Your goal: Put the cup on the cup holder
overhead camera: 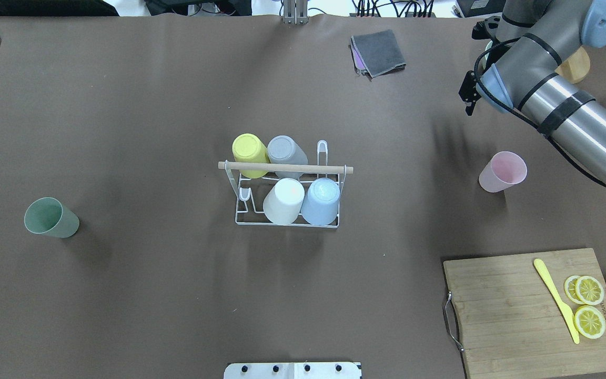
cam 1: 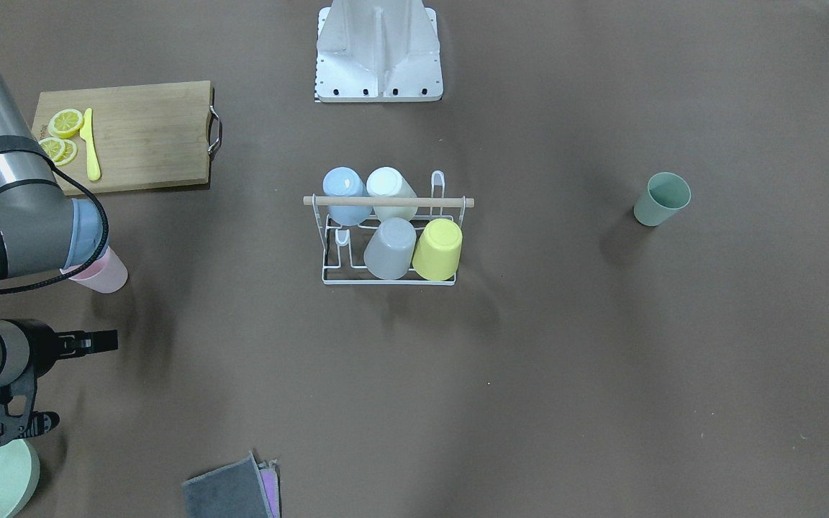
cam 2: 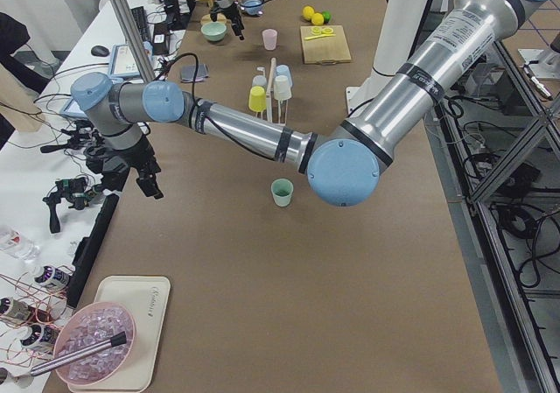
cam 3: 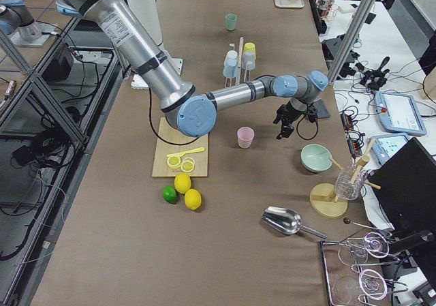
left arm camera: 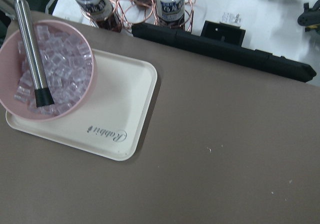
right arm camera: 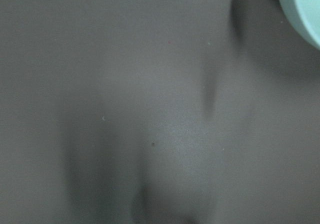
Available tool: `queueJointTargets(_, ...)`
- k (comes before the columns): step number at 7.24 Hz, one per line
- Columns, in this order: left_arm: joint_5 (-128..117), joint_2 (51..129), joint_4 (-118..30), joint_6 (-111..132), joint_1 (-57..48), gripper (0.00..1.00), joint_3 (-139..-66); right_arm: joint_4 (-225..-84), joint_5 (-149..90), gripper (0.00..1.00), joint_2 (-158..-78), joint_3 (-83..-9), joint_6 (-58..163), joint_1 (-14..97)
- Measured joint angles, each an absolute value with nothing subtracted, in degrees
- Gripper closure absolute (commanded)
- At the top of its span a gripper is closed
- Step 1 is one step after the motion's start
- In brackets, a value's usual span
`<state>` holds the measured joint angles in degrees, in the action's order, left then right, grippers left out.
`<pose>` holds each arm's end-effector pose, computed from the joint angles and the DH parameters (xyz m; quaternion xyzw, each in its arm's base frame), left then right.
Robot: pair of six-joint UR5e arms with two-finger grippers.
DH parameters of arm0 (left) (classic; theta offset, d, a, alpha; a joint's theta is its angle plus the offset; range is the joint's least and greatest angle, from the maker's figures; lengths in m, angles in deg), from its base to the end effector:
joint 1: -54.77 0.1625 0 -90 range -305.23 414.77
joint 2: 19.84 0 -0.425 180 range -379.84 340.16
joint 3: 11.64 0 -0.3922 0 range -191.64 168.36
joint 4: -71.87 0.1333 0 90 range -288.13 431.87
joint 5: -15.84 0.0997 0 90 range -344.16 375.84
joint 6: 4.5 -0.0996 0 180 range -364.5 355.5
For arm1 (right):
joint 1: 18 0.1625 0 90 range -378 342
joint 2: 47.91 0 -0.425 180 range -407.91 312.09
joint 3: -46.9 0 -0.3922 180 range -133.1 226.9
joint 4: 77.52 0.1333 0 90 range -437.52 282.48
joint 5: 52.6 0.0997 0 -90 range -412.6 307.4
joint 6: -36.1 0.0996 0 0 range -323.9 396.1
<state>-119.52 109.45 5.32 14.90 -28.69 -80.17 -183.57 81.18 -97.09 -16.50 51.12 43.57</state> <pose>0.0217 -0.7372 0.4508 -0.1306 0.3651 -0.1220 0.9136 -0.3030 -0.6949 0.4628 -0.1517 -0.3408 -0.1024 0.9221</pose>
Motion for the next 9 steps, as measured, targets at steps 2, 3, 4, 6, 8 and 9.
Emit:
queueJointTargets(2,-120.6,108.7,8.4,14.4,-22.3,0.03,-80.1,-191.2,83.5,0.01,-95.8,-14.2,46.7,43.3)
queueJointTargets(3,-121.0,108.6,10.3,14.2,-19.6,0.03,-80.1,-193.9,84.1,0.00,-95.4,-13.6,45.3,43.1)
queueJointTargets(4,-121.9,108.6,12.1,13.4,-17.4,0.03,-80.1,-196.4,84.4,0.01,-95.2,-13.4,43.3,42.9)
queueJointTargets(6,-124.9,108.3,16.5,8.8,-13.3,0.03,-80.1,-201.9,84.8,0.01,-95.2,-13.1,37.0,42.7)
queueJointTargets(8,-125.8,106.4,18.8,5.9,-8.2,0.03,-80.7,-204.4,87.2,0.01,-95.3,-12.2,35.1,42.4)
queueJointTargets(9,-126.0,105.8,19.1,5.5,-7.2,0.03,-81.1,-204.9,87.9,0.01,-95.4,-11.9,34.9,42.1)
